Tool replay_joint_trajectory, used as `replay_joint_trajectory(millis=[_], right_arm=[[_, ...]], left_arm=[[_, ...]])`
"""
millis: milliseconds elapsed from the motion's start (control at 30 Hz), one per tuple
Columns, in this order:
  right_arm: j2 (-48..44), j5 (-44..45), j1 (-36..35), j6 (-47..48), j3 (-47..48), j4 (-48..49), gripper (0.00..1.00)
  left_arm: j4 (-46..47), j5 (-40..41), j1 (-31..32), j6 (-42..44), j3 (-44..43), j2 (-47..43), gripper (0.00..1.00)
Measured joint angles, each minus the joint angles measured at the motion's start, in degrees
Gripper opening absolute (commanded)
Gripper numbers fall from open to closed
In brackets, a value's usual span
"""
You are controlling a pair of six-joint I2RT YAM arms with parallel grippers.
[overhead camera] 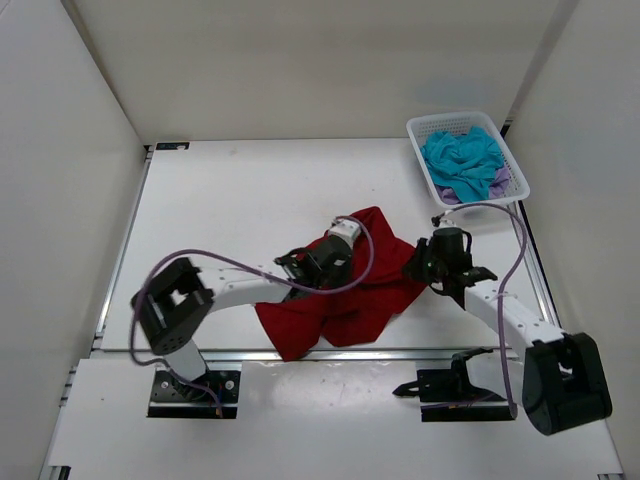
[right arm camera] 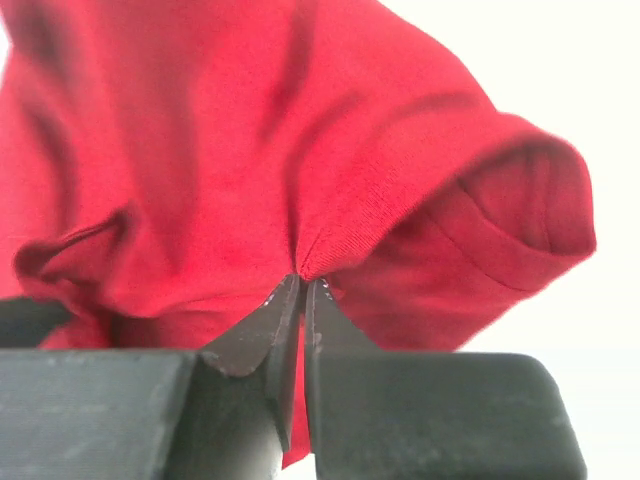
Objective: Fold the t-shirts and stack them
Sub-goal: Flatten out the tshirt
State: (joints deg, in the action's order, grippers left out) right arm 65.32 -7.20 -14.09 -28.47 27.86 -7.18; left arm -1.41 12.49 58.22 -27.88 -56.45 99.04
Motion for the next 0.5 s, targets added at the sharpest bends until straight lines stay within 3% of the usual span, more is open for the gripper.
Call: replay_joint_trajectory(millis=[333,500], right_arm=[[-11.26,6.40,-7.10,3.23,19.15,-13.20,0.00],[-8.17,8.61,-10.45,5.90,32.37,-18.12,0.00]], left_arm=[[-10.01,1.25,-13.66,3.17,2.64,-25.44,0.00],[-15.21,-1.11,-27.85,5.81,2.60,-32.92,0.00]])
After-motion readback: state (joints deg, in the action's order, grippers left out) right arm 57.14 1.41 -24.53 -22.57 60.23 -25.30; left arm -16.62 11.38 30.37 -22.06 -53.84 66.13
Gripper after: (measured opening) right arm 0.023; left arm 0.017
